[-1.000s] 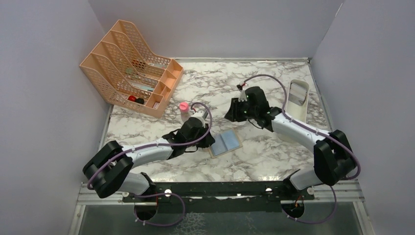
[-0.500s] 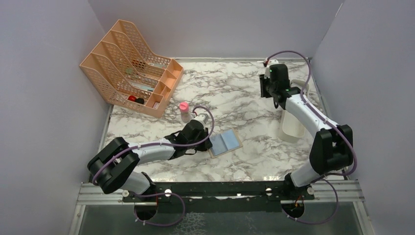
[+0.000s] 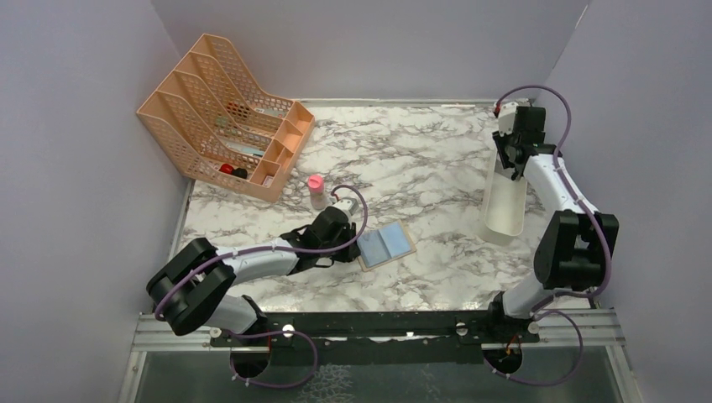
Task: Put the credit cards into the card holder
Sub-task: Pick up the credit card from the storage box.
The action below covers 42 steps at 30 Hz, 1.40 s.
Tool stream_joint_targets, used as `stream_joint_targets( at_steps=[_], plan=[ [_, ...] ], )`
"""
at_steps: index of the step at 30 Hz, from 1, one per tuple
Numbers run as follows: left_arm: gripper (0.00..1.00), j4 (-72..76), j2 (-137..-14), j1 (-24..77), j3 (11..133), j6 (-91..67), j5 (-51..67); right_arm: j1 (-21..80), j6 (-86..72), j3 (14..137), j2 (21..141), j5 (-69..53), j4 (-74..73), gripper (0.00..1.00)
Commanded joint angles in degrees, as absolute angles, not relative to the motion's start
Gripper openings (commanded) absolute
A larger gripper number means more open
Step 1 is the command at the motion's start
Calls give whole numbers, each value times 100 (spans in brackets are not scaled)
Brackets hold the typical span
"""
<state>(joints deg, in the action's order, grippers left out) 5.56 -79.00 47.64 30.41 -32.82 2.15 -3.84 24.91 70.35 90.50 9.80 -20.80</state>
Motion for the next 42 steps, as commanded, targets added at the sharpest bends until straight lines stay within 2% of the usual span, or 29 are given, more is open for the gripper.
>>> stream_joint_targets(
  at_steps=[1,11,32,42],
  plan=[
    [21,550,-7875,4755,3125,-3209,441,-601,3380,7381,9450,693,-2449,39],
    [21,224,-7569,4754,3319,-3219,672,-888,4435,7693,10108,567,-2279,41],
    [21,36,-7662,4748,3654,-3338,580,-894,5942,7101,10633,-109,-1324,42],
    [21,11,-7572,4754,3621,-3329,510,-896,6219,6950,10924,441,-552,41]
  ],
)
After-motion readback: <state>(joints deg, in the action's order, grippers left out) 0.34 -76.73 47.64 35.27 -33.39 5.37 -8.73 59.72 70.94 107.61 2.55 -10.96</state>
